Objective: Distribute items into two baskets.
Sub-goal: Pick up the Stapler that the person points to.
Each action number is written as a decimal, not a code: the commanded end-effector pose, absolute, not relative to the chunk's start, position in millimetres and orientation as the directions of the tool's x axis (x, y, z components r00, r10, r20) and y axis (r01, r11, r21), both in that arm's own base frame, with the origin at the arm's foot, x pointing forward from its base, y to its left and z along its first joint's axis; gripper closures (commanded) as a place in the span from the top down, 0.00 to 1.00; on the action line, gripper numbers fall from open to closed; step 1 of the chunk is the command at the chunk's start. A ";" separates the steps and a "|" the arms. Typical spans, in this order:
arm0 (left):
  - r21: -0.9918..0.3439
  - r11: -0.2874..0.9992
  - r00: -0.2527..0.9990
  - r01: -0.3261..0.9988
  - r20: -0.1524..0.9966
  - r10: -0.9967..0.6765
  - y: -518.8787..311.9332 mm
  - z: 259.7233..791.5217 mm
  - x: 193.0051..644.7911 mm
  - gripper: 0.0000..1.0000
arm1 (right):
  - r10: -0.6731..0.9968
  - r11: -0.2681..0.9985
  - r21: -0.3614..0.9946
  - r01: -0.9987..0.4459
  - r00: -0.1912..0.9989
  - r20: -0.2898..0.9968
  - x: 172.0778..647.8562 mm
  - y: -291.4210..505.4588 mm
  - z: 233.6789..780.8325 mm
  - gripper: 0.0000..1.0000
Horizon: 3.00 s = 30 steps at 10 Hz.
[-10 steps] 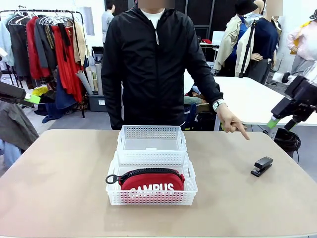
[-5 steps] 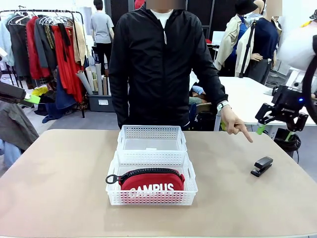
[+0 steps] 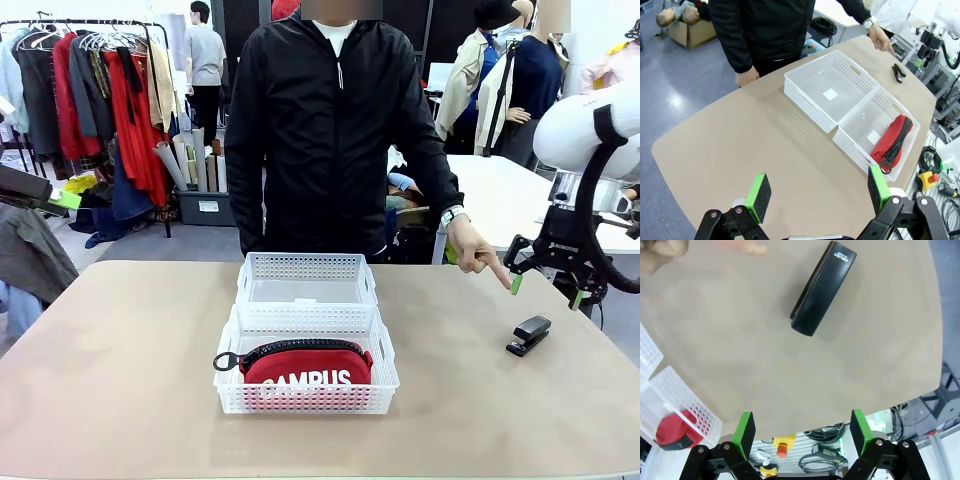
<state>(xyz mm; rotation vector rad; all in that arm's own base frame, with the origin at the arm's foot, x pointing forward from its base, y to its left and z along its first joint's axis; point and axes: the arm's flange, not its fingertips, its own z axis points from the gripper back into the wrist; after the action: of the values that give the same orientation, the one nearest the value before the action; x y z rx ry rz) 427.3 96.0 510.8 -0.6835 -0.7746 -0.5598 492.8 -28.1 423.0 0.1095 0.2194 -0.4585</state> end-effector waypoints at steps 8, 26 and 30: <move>-0.341 0.651 0.588 0.679 0.783 -0.204 96.7 511.6 426.7 1.00 | -0.700 0.705 0.018 0.709 0.700 -0.143 523.8 -40.8 377.1 1.00; -0.341 0.651 0.588 0.679 0.783 -0.204 96.7 511.6 426.7 1.00 | -0.785 0.619 0.014 0.785 0.618 0.041 536.0 -64.4 306.7 1.00; -0.341 0.651 0.588 0.679 0.783 -0.204 96.7 511.6 426.7 1.00 | -0.769 0.639 0.034 0.768 0.640 -0.007 538.2 -68.7 305.5 1.00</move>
<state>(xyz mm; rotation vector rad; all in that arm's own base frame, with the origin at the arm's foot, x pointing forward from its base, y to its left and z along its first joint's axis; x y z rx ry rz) 427.3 96.2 510.8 -0.6832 -0.7748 -0.5596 537.9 -68.7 303.9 0.0345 -0.0046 -0.8774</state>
